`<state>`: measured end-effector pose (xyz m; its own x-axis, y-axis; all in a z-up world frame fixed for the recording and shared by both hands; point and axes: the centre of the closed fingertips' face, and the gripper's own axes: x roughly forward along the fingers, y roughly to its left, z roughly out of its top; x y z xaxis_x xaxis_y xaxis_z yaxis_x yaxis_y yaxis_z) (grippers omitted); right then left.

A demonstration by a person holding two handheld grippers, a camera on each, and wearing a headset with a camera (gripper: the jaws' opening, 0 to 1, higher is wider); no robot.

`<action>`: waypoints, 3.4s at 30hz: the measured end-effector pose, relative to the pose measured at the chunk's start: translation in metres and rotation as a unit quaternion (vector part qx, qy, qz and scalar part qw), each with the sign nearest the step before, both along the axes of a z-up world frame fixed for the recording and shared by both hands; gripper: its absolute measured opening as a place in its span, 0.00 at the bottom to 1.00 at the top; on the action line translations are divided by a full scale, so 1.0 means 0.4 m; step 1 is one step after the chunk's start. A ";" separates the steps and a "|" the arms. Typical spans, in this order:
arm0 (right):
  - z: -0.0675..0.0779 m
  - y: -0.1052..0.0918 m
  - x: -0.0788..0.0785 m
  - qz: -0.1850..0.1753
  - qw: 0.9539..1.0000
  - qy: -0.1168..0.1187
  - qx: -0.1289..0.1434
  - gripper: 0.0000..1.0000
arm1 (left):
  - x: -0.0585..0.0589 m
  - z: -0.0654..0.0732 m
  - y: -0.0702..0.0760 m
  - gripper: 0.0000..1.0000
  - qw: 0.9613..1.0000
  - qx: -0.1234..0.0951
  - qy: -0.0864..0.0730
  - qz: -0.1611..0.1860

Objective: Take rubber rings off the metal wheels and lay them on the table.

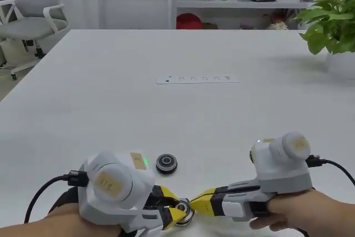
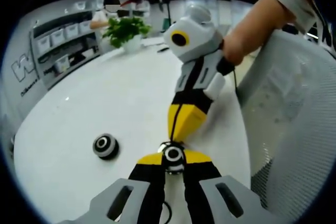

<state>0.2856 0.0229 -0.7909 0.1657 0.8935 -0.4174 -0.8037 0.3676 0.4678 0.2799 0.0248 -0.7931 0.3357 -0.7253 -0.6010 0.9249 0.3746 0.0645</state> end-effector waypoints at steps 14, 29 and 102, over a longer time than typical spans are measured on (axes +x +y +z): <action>0.006 0.005 -0.007 0.012 1.000 -0.010 -0.003 0.00 | -0.001 0.000 0.000 0.12 1.000 -0.001 0.000 0.001; 0.022 0.018 -0.019 0.027 1.000 -0.007 0.011 0.00 | -0.003 0.001 -0.002 0.12 1.000 -0.004 0.000 0.001; 0.067 0.110 0.003 0.050 0.998 -0.041 0.010 0.00 | -0.028 0.110 0.180 0.57 0.993 -0.098 0.037 0.063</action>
<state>0.2868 0.0668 -0.7643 0.1083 0.9149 -0.3888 -0.8722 0.2751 0.4044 0.2686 0.0969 -0.7489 0.3914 -0.7860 -0.4785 0.8696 0.4860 -0.0871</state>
